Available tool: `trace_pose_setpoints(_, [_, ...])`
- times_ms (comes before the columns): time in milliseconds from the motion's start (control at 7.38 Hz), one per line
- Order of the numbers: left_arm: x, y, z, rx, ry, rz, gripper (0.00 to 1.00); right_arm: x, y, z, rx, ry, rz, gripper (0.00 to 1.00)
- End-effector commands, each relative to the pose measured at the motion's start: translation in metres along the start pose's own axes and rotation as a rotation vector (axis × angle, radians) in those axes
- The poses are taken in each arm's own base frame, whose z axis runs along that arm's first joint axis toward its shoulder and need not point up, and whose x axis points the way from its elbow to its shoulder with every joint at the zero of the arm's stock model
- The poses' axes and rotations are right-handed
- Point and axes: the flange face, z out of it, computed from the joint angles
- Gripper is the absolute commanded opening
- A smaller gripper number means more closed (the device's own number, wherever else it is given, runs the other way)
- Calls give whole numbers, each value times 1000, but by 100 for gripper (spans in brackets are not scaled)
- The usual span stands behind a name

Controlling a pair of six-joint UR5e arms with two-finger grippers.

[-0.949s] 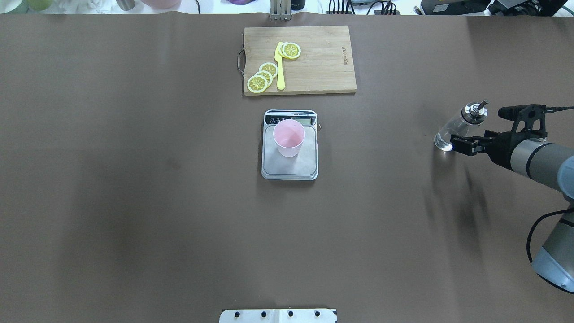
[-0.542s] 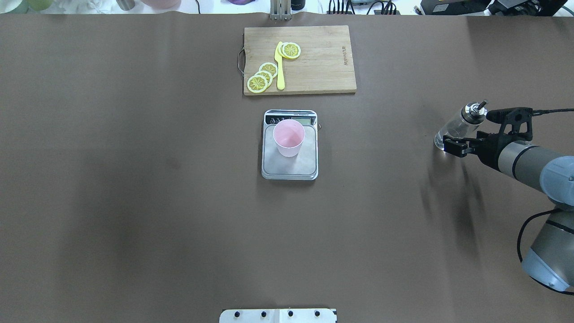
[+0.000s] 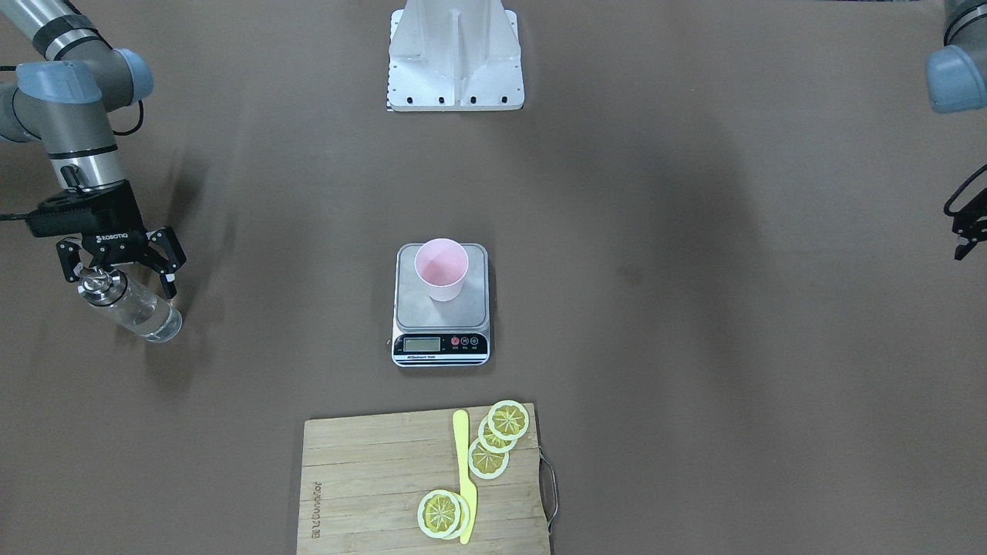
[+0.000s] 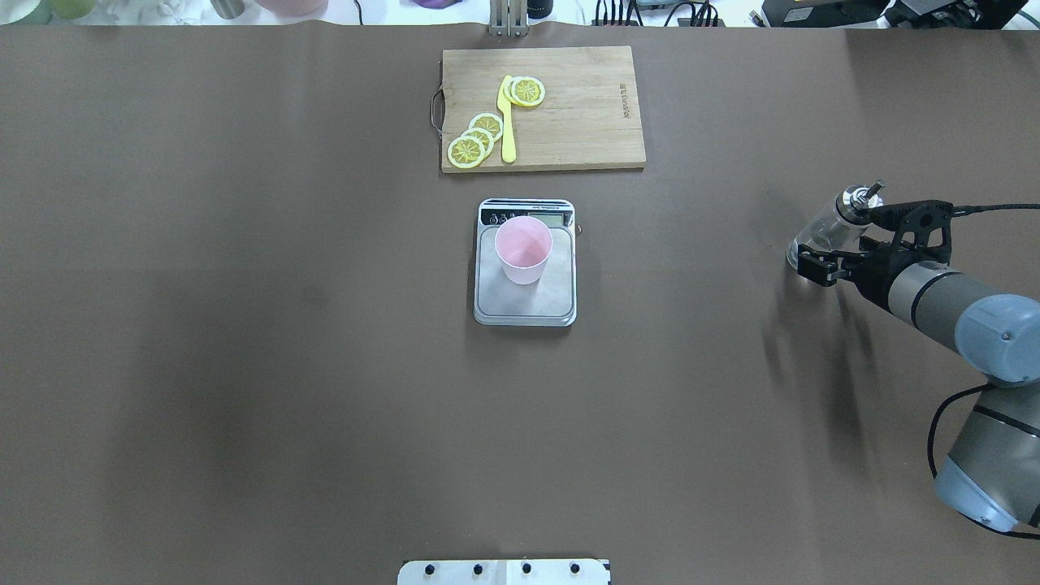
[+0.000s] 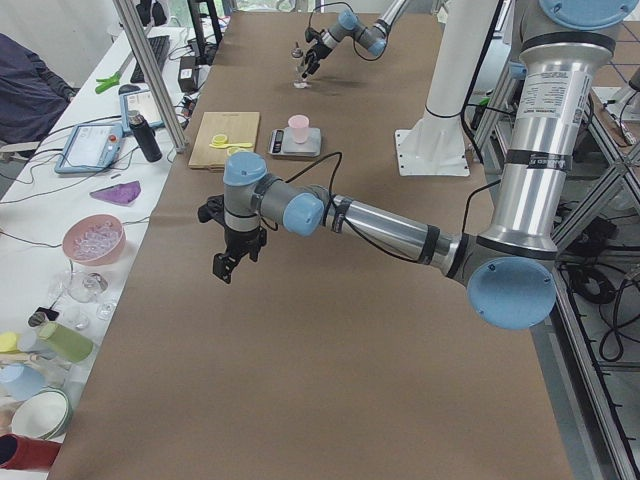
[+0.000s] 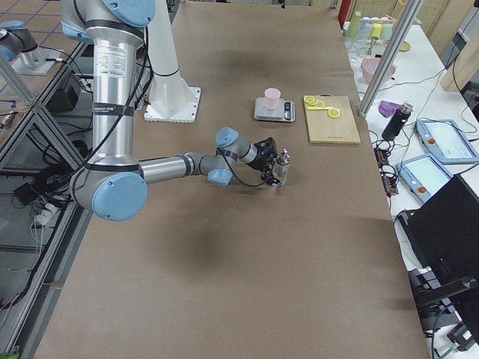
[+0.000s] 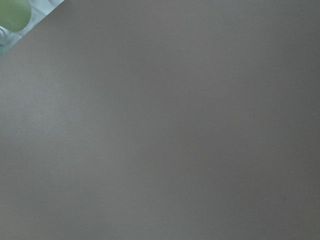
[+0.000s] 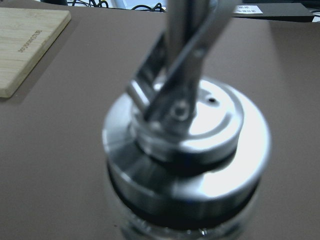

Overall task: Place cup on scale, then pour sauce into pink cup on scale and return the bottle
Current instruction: 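Reach the right gripper to the glass sauce bottle and grasp its neck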

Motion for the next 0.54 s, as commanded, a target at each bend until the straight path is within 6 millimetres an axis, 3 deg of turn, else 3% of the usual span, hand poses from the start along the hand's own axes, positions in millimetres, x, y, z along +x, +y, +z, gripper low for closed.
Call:
trace_pose_setpoints(0, [0, 0, 0, 0, 0, -1, 99, 5, 13, 16, 43, -24, 2, 100])
trace_pose_setpoints(407, [1, 0, -1, 2, 0, 0, 99, -2, 12, 22, 55, -24, 3, 100])
